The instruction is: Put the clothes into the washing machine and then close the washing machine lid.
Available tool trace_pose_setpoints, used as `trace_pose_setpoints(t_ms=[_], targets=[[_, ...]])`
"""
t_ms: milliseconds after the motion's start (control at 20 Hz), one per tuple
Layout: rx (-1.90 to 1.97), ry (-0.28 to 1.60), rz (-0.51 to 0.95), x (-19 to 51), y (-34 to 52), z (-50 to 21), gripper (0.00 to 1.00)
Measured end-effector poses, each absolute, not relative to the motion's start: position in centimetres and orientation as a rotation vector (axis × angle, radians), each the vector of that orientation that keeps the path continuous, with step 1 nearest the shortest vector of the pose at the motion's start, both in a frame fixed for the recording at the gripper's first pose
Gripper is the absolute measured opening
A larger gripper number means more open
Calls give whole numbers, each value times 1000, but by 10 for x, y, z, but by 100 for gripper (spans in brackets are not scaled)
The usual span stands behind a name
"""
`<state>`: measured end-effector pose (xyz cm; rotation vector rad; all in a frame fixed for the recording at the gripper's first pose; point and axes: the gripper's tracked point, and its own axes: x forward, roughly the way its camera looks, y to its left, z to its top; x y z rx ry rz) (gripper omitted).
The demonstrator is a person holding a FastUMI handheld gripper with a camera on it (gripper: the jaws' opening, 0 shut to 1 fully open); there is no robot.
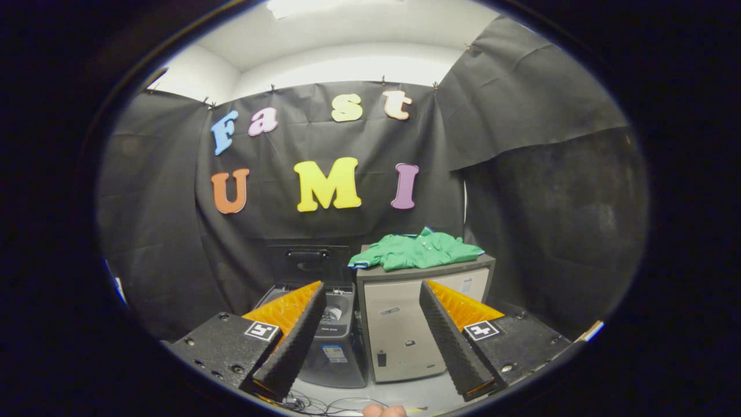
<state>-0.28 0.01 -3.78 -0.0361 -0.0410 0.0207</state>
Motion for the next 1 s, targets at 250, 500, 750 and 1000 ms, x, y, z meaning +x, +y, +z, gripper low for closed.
trace_pose_setpoints(t_ms=[250,500,750,1000], targets=[[-49,-38,26,-3,4,-50,100],[-52,-39,25,-3,8,-51,100],[-56,-56,27,4,13,-37,100],[-46,-68,2,37,-2,3,100]])
